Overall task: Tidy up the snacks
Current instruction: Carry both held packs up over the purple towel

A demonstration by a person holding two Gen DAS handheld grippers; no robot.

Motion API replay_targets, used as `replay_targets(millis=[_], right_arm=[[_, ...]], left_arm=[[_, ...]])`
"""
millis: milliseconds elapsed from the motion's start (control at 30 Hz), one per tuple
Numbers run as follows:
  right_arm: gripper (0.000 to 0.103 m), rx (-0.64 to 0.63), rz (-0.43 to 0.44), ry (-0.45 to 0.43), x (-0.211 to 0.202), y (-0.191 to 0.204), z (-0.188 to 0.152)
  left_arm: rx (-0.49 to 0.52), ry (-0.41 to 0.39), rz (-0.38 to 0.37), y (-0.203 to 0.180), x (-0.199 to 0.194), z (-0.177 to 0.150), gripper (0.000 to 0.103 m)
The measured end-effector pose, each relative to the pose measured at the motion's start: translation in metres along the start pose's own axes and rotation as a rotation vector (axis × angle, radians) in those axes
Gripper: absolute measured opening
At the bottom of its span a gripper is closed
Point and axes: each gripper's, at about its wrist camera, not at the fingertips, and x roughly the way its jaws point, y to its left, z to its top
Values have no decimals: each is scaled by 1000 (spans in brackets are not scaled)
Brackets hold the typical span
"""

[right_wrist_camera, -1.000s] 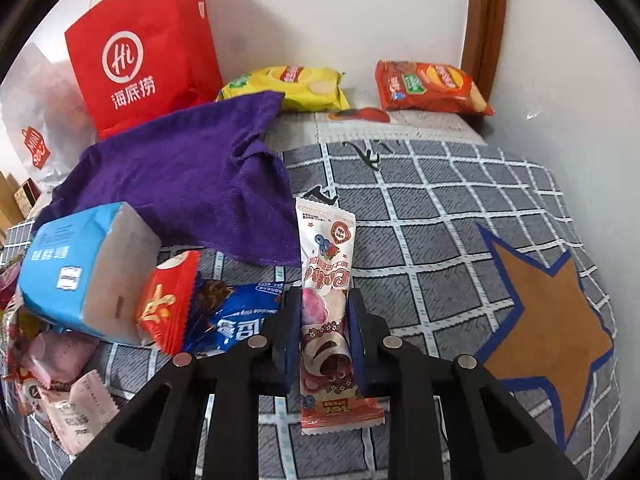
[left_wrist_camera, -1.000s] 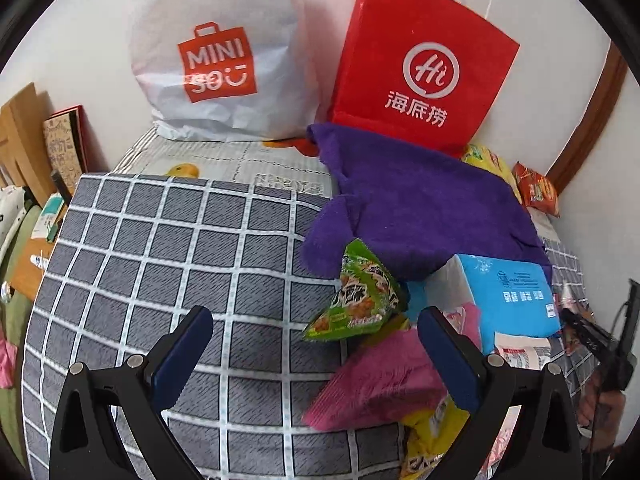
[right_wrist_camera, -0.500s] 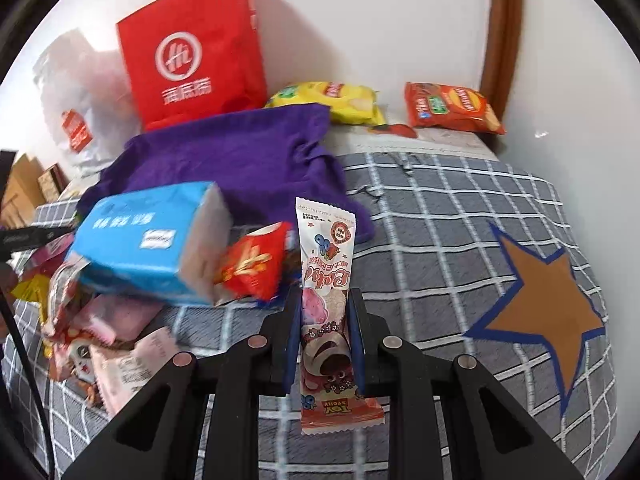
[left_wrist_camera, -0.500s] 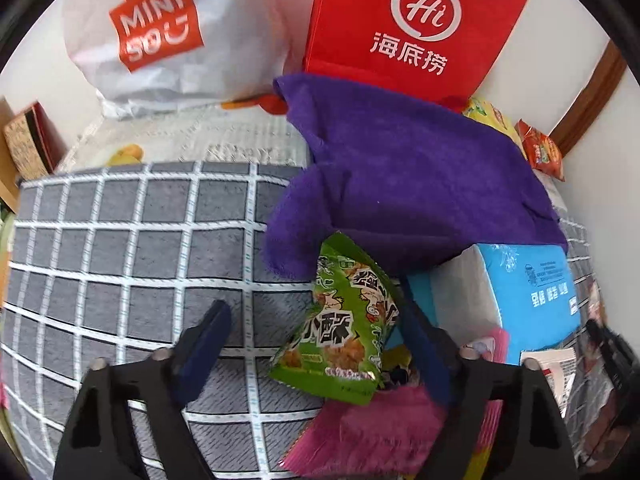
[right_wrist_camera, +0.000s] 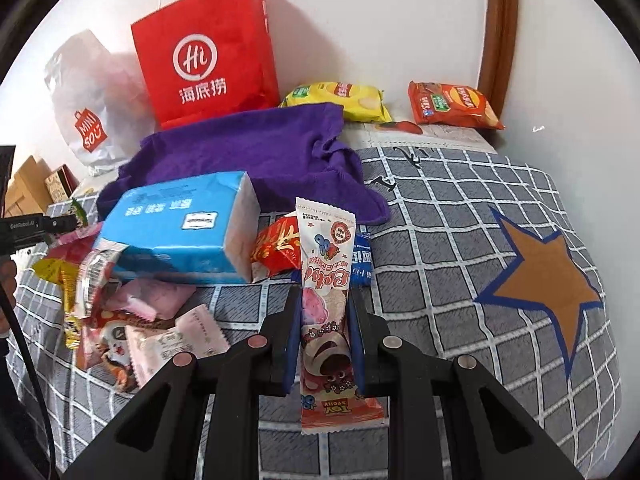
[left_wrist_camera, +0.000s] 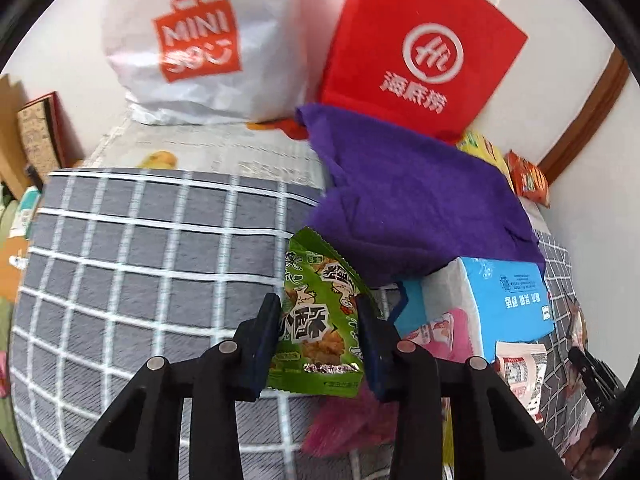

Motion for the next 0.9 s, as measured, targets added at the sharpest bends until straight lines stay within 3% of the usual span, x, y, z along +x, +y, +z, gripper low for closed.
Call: replay_targets(millis=[367, 900], right_arm=[[22, -20, 63, -59, -40, 20, -6], [22, -68, 127, -89, -65, 47, -14]], left_arm=[[40, -51, -54, -18, -59, -40, 35], [135, -64, -112, -72, -91, -78, 35]])
